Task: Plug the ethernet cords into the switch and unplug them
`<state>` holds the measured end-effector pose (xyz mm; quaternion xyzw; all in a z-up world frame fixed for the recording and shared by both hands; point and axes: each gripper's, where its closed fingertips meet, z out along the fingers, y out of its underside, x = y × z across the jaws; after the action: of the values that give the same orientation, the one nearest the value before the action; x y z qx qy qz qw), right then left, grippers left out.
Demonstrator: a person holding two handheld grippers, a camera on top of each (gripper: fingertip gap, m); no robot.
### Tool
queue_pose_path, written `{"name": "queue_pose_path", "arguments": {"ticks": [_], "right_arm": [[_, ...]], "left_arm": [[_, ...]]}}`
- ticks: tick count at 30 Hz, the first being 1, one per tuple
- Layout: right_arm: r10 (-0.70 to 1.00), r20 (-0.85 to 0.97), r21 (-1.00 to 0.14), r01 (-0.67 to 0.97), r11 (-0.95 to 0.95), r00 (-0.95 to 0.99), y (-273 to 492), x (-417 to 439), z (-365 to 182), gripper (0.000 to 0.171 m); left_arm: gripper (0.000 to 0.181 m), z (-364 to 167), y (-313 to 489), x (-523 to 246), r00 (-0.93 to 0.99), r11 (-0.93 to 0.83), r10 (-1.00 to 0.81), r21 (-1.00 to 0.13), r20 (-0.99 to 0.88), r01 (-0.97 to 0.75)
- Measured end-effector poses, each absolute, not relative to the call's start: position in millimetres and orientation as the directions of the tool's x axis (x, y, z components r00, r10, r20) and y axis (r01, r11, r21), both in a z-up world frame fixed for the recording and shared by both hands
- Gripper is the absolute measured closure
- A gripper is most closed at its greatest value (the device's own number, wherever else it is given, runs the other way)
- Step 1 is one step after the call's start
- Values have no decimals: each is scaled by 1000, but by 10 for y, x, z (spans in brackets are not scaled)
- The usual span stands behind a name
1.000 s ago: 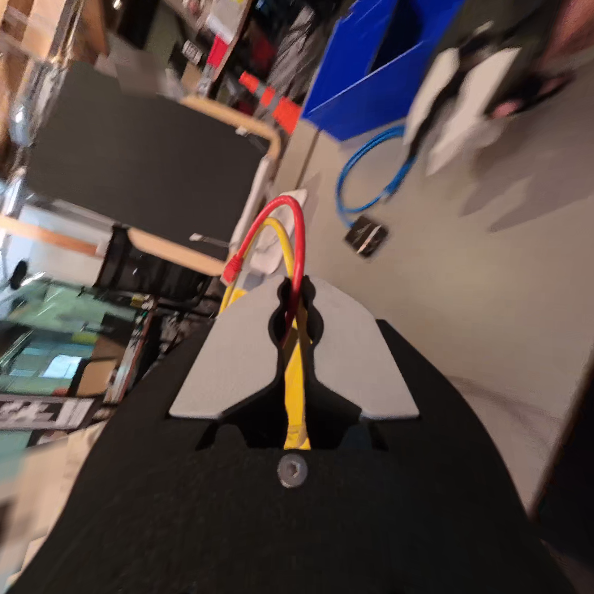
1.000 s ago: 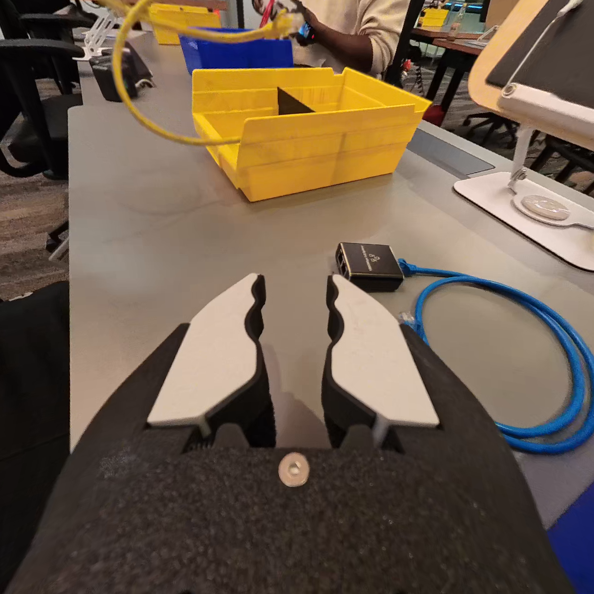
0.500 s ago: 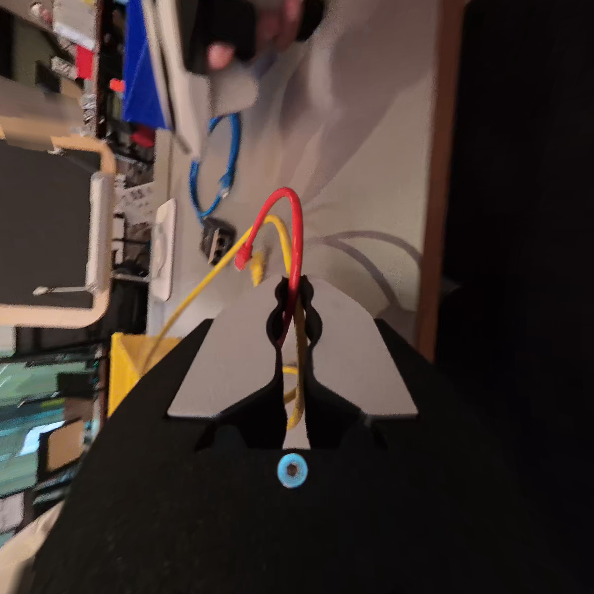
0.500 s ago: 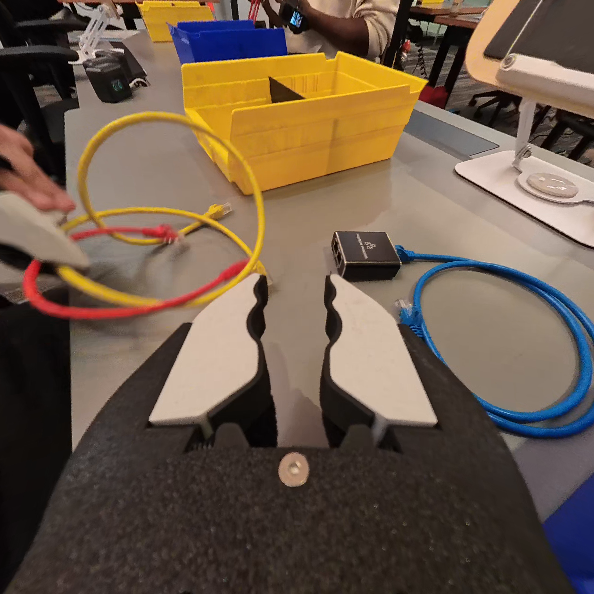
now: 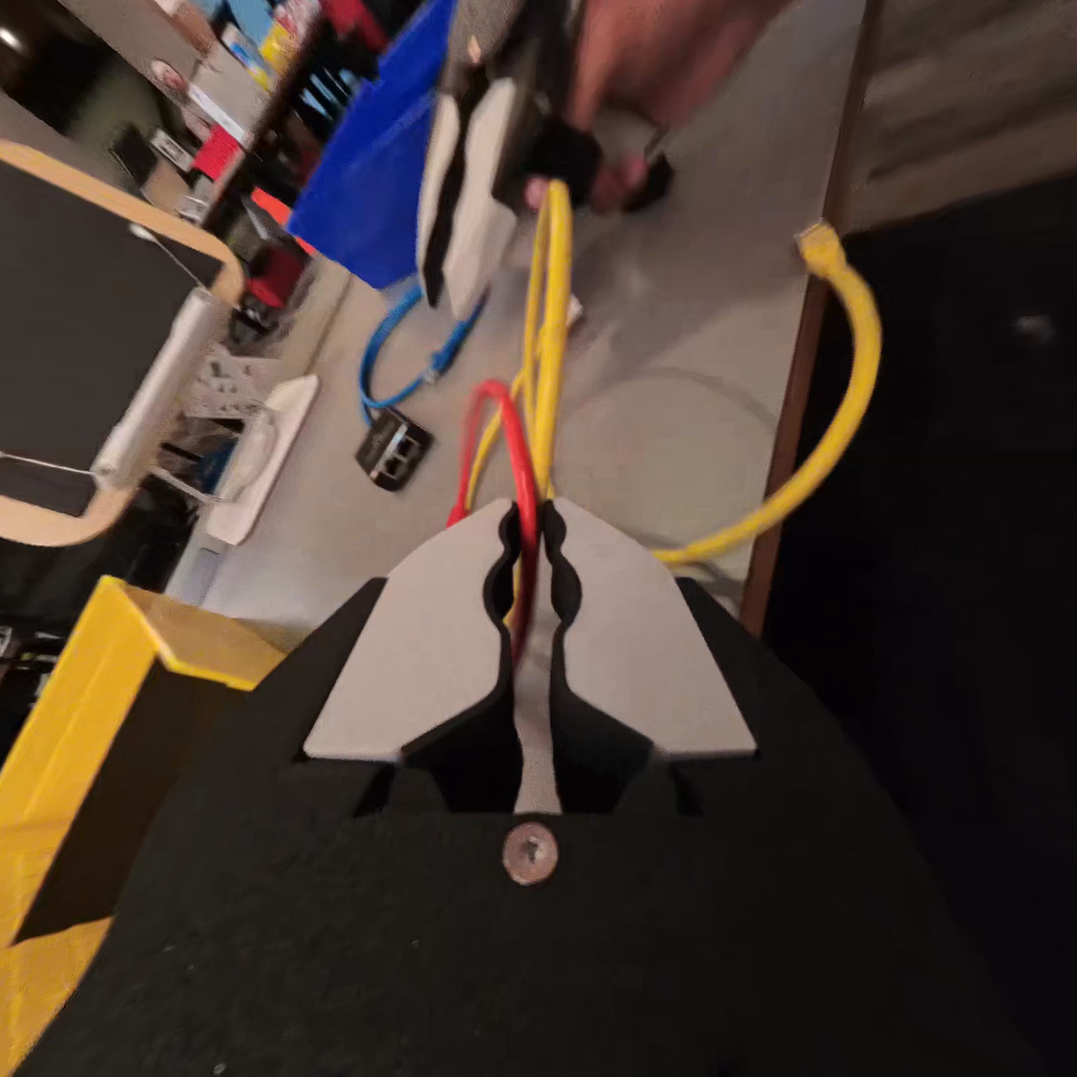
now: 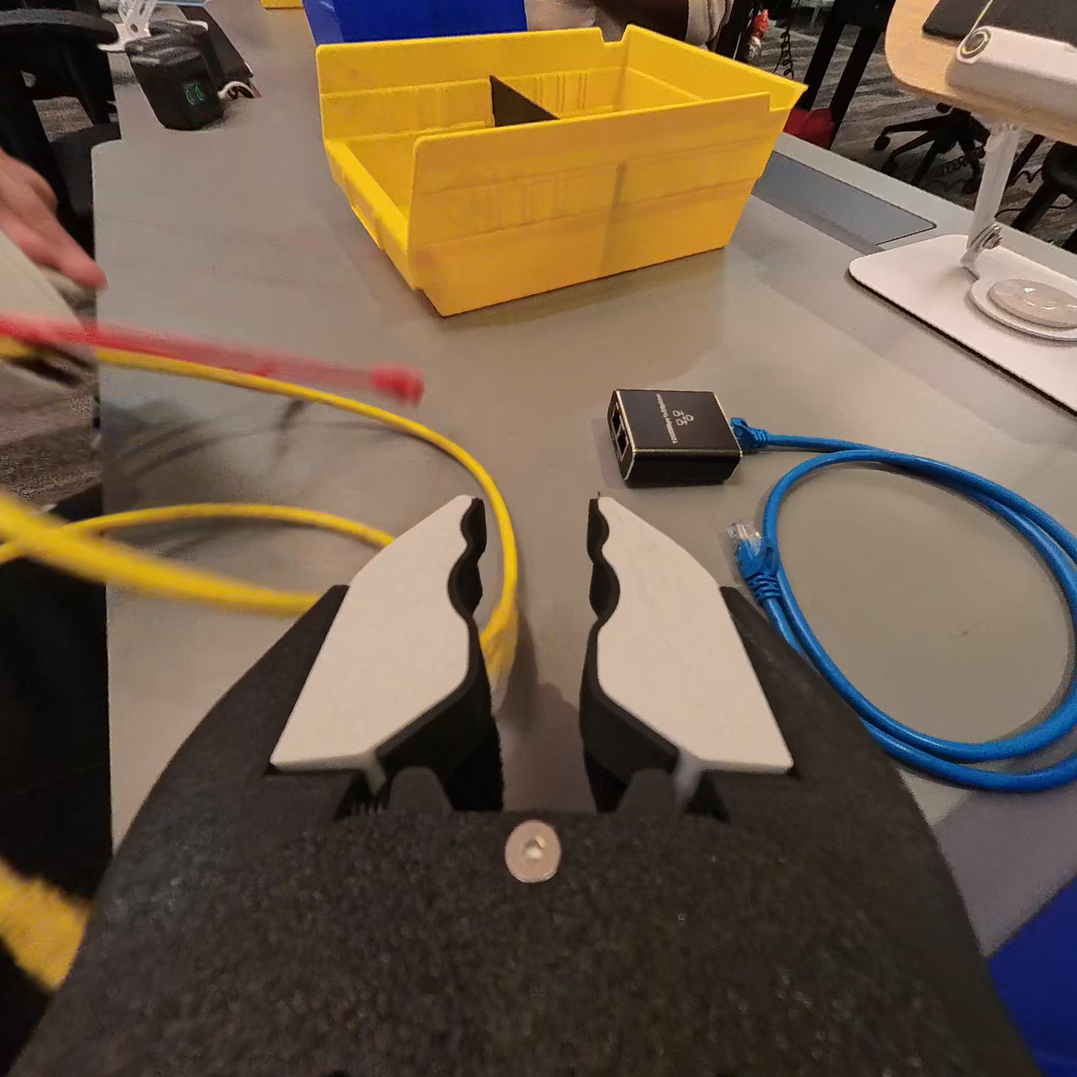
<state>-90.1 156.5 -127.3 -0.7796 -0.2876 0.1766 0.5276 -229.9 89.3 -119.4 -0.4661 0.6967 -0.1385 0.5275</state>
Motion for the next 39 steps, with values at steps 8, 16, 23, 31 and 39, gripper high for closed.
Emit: {"name": "queue_pose_path", "arguments": {"ticks": [8, 16, 23, 31, 39], "right_arm": [[626, 70, -898, 323, -299, 776, 1592, -883, -1396, 138], [929, -11, -845, 493, -207, 371, 810, -1665, -1358, 128], [983, 111, -612, 789, -50, 148, 339, -2268, -1918, 122], [984, 132, -579, 815, -19, 117, 366, -2228, -1904, 159], [917, 322, -599, 801, 5, 235, 856, -1767, -1590, 164]], "left_arm": [[171, -1824, 1073, -2272, -194, 591, -705, -414, -682, -693], [166, -1783, 1495, -2427, 74, 278, -840, -543, -538, -793], [169, -1710, 1481, -2431, 81, 298, -813, -532, -577, -793], [171, -1598, 1413, -2514, 65, 339, -808, -551, -586, -762], [175, -1578, 1265, -2476, -80, 513, -741, -485, -667, -708]]}}
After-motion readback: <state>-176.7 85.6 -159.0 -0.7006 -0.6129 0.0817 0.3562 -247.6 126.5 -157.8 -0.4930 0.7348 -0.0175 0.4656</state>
